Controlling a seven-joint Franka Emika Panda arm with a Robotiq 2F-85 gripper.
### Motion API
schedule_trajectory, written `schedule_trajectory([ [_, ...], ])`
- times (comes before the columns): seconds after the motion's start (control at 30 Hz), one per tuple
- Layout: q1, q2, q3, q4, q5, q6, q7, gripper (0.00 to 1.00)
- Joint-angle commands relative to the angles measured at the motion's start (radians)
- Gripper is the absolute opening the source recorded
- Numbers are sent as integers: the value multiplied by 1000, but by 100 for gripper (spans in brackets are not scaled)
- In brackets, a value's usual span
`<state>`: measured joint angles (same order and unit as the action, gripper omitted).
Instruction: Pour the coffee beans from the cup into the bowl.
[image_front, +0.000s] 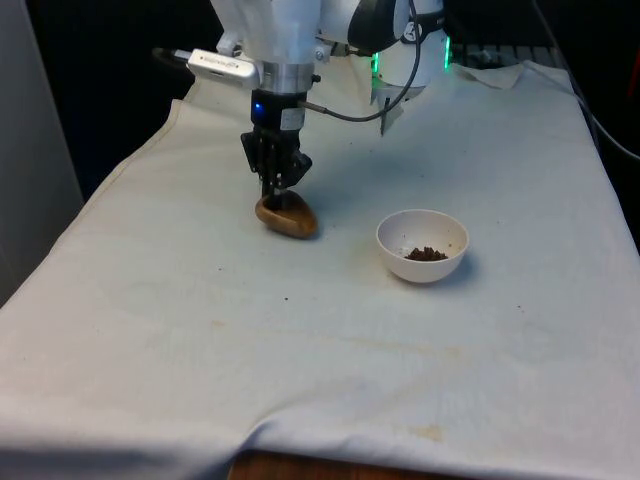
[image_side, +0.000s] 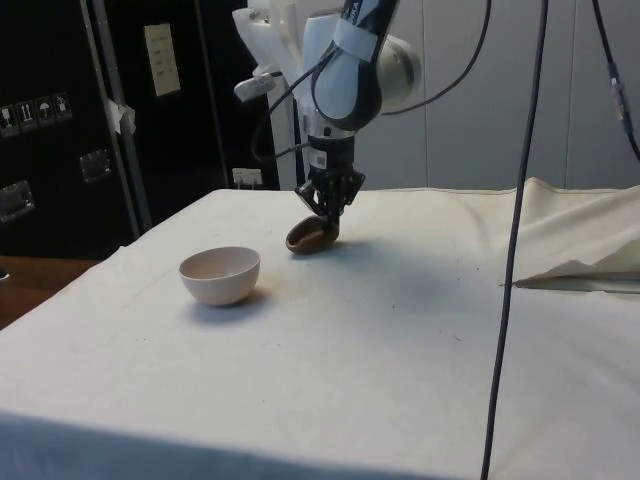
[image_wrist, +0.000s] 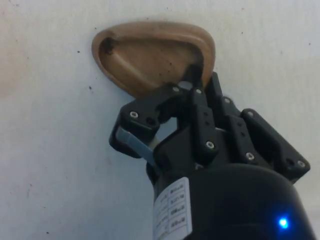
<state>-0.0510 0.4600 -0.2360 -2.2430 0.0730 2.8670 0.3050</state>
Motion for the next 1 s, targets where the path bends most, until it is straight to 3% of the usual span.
schedule_trajectory([
  [0.0, 0, 0, 0, 0, 0, 0, 0, 2],
  [0.03, -8, -4, 12, -4, 11, 7, -8, 2],
  [0.13, -2, -2, 5, -3, 5, 6, -3, 14],
  [0.17, 0, -1, 2, -3, 3, 5, -1, 25],
  [0.37, 2, 0, -1, 0, 1, 0, -1, 56],
  [0.4, 4, 0, -4, -2, -1, 4, 2, 56],
  [0.53, 6, 0, -7, -2, -2, 4, 3, 84],
  [0.63, 13, -11, -14, -2, -6, -7, 8, 99],
  [0.67, 4, -2, -4, 1, 1, 0, -1, 100],
  [0.73, 22, -27, -24, -2, -12, -18, 15, 100],
  [0.93, 33, -55, -35, 4, -23, -50, 28, 100],
  [0.97, 16, -58, -12, 2, -2, -47, 6, 100],
])
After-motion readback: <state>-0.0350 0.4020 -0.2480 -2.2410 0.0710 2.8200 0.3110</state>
